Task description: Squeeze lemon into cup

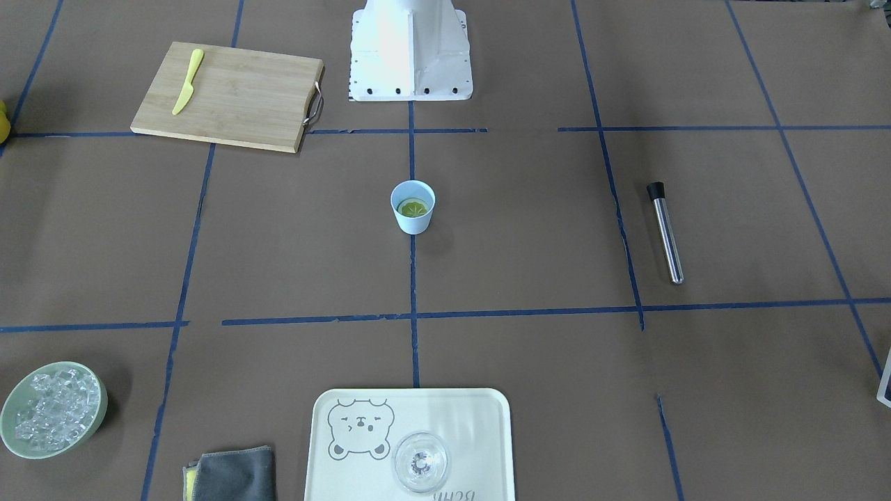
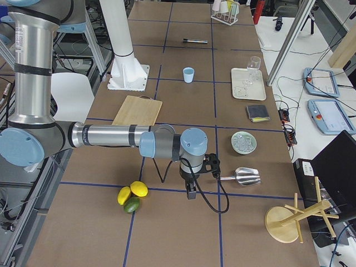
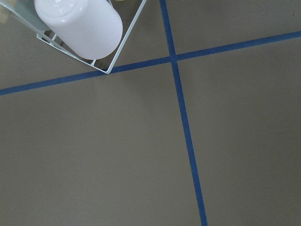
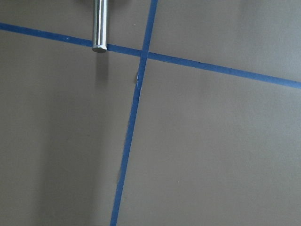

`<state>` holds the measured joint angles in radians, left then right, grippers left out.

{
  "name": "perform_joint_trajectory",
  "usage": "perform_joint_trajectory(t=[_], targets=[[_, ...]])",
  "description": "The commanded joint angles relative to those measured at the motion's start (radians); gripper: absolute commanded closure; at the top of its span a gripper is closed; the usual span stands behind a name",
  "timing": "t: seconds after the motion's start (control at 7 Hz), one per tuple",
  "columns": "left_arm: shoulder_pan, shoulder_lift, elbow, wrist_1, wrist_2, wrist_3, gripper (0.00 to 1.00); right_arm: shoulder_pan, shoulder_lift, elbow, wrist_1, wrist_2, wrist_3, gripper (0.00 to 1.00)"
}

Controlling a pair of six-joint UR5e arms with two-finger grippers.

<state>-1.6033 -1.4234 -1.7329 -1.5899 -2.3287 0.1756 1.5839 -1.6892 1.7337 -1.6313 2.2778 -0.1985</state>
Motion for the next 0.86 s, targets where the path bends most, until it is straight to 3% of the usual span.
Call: perform_joint_trajectory(t=[0.0, 0.29, 0.71], targets=[[-0.006, 0.006, 0.0, -0.001, 0.002, -0.001, 0.0, -0.016, 0.0, 0.02, 0.002, 0.0, 0.004, 0.0], [-0.007, 0.006, -0.017, 0.001, 0.0, 0.004, 0.0, -0.063, 0.0, 0.029, 0.01, -0.001, 0.094, 0.0], [-0.007, 0.006, -0.019, 0.002, 0.0, 0.002, 0.0, -0.068, -0.03, 0.029, 0.064, -0.003, 0.086, 0.0]])
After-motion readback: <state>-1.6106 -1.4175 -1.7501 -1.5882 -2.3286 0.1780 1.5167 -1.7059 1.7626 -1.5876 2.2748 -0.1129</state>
